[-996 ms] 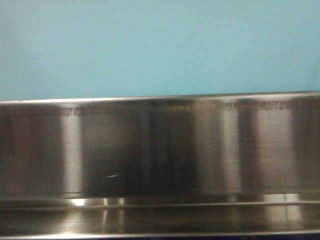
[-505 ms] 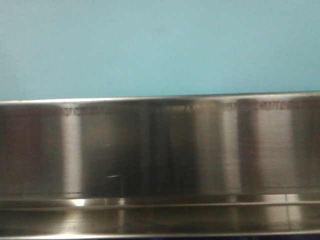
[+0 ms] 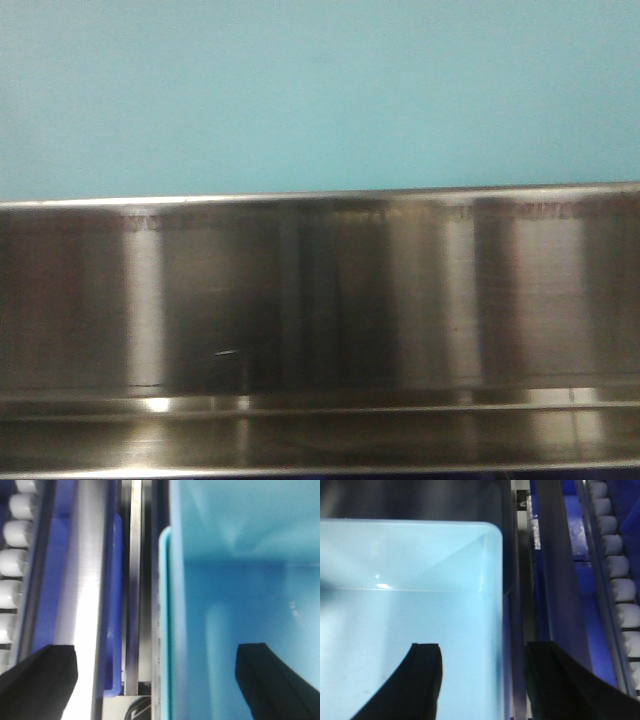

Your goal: Move two blue bins to right shelf middle

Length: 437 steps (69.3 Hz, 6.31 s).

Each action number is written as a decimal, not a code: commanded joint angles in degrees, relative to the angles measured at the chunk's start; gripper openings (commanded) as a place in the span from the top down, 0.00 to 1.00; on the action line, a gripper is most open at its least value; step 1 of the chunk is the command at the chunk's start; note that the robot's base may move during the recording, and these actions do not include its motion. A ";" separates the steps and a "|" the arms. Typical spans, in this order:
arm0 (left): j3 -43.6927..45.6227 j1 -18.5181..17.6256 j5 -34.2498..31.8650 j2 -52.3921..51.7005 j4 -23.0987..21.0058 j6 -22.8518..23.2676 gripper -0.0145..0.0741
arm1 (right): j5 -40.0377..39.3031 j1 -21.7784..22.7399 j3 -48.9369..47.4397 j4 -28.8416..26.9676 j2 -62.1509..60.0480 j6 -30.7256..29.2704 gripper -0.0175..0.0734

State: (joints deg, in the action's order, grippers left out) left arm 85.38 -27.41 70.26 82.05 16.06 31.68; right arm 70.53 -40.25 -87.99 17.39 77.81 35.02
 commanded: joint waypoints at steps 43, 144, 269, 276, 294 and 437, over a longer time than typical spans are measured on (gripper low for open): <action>-5.94 0.16 -0.30 0.01 -3.99 -0.24 0.23 | -0.57 0.17 5.41 -2.72 0.40 -0.21 0.51; -6.05 0.16 -0.30 0.01 -5.66 -0.24 0.23 | -0.57 0.17 8.64 -4.00 2.17 -0.11 0.51; -4.20 0.16 -0.30 -2.17 -3.75 -0.24 0.23 | -0.57 0.17 8.58 -4.74 2.06 -0.11 0.51; -4.74 0.16 -0.30 -2.17 -3.75 -0.24 0.23 | -0.57 0.17 8.58 -4.74 2.06 -0.11 0.51; -5.34 0.16 -0.30 -2.17 -3.89 -0.24 0.41 | -0.57 0.17 8.58 -4.74 2.06 -0.11 0.54; 0.84 0.16 -0.30 -5.93 -5.50 -0.35 0.96 | -0.57 -0.45 -2.51 -3.05 1.31 -0.22 0.99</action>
State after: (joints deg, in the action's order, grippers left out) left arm 85.03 -27.02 73.19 77.53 12.24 31.45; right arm 73.65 -40.08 -88.32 14.05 80.29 35.02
